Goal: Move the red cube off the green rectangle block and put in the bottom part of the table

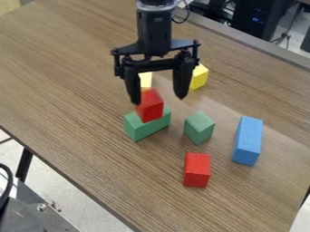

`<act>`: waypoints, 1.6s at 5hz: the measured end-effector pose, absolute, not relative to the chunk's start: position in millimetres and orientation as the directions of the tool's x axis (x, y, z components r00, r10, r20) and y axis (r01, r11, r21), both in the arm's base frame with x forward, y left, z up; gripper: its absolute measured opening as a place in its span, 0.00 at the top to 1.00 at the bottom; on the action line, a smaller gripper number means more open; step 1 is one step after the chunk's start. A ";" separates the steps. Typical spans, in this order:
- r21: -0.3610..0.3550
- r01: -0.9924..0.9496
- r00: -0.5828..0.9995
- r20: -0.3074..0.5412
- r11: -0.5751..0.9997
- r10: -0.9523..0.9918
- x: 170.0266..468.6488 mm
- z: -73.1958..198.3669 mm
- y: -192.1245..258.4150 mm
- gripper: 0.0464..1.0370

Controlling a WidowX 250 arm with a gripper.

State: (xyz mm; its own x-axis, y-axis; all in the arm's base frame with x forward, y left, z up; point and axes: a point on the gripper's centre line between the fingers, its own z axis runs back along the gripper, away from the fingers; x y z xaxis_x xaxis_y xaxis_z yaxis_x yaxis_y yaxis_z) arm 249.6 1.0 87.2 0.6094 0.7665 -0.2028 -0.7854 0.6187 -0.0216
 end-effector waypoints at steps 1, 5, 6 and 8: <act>-0.012 -0.787 0.605 -0.210 0.617 0.768 254.1 85.3 3.0 0.04; 0.056 -0.842 0.492 -0.327 0.536 0.807 258.9 67.6 18.7 0.09; 0.047 -0.842 0.496 -0.327 0.538 0.804 256.5 62.2 20.6 0.38; 0.048 -0.776 0.596 -0.270 0.629 0.756 254.2 74.4 9.5 0.48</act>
